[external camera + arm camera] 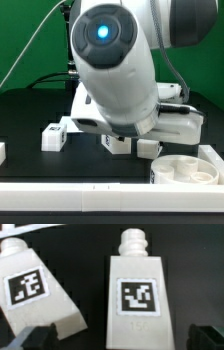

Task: Assemble stool

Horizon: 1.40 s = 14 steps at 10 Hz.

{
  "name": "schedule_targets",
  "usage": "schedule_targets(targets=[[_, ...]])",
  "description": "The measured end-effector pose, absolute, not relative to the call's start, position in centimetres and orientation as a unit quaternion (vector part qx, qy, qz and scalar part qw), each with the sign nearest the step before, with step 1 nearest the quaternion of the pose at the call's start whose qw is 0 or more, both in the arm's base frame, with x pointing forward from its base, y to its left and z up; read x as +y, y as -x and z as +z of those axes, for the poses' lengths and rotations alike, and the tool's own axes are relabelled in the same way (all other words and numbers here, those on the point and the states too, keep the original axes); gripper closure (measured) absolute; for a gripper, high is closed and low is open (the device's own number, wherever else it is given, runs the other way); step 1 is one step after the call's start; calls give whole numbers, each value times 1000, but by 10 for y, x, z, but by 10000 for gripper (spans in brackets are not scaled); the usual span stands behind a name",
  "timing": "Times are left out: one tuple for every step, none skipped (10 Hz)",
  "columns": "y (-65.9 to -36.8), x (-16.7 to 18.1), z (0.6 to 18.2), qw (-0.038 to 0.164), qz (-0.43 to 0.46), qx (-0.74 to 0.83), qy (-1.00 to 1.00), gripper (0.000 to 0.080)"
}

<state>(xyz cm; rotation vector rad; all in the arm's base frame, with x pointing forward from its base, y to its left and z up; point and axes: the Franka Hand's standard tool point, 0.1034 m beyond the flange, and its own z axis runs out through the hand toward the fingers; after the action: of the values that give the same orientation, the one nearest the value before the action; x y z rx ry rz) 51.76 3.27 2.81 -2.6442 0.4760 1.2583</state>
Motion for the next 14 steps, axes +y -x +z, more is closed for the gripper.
schedule_targets(targets=[[-515, 31, 28, 88, 455, 154, 873, 151], [-520, 33, 25, 89, 460, 150, 871, 151], [-522, 36, 24, 88, 458, 148, 872, 151], [-523, 38, 24, 87, 455, 146, 874, 151], [-523, 41, 23, 86, 455, 144, 875, 151], [-523, 43, 22, 86, 453, 143, 876, 151], [-523, 45, 19, 85, 449, 142, 878, 151], [-520, 46, 14, 84, 447, 143, 879, 151], [-516, 47, 8, 82, 446, 145, 880, 151], [-514, 48, 6, 82, 445, 145, 880, 151], [-514, 49, 6, 81, 445, 144, 880, 195], [-514, 50, 6, 81, 445, 143, 880, 195], [-514, 50, 6, 81, 445, 143, 880, 375], [-514, 50, 6, 81, 445, 142, 880, 375]])
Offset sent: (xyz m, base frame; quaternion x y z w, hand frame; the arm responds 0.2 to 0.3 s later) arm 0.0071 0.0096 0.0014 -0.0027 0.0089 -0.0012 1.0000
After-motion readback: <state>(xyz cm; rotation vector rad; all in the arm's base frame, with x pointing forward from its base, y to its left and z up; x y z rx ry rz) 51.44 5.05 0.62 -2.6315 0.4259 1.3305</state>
